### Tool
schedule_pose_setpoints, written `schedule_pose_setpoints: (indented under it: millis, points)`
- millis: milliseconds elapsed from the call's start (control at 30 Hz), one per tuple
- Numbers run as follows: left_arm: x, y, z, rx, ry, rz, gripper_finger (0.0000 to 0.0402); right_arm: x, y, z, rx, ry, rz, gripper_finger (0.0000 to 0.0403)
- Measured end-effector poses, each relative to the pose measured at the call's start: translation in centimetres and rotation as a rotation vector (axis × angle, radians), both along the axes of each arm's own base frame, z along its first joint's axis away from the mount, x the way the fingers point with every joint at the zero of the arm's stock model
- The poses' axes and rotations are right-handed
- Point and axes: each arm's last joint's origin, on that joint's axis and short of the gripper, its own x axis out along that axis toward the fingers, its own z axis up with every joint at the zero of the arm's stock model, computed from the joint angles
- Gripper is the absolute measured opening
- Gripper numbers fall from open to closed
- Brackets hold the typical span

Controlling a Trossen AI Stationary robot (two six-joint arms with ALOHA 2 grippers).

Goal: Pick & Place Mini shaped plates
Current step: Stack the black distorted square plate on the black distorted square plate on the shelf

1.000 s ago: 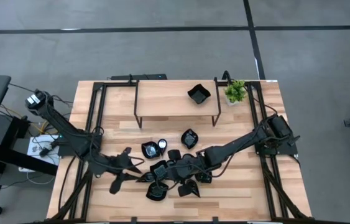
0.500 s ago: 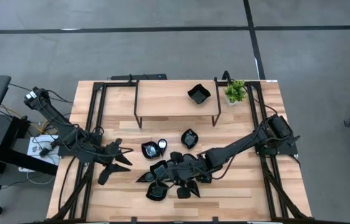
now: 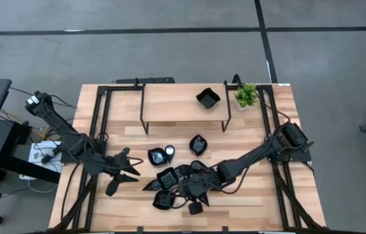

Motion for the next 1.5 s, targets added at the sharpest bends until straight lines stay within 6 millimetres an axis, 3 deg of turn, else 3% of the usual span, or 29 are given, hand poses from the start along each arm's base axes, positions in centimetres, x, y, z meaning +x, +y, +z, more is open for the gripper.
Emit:
schedule_pose_setpoints:
  millis: [433,633,800,933,1267,1500]
  points:
    - [0.2,-0.1,0.3,-0.026,-0.031,0.002,0.0113,1.3,-2.9,0.1,-0.118,-0.048,0.015,0.0049]
    - [0.2,-0.1,0.3,-0.021,-0.035,0.0,0.0113,3.0,-4.4,-2.9,-0.108,0.02,0.017,0.0049]
    - [0.3,-0.2,0.4,-0.027,-0.044,-0.001,0.0113,3.4,-3.0,-2.0,-0.093,-0.037,0.017,0.0049]
    - [0.3,-0.2,0.5,-0.025,-0.053,-0.004,0.0113,3.1,-2.4,-2.3,-0.104,-0.01,0.051,0.0049]
    - [0.3,-0.2,0.6,-0.034,-0.062,-0.004,0.0113,2.8,-2.8,-2.9,-0.14,0.06,0.057,0.0052]
    - [0.4,-0.2,0.7,-0.037,-0.066,-0.004,0.0113,2.9,-2.3,-2.4,-0.151,-0.003,0.113,0.0053]
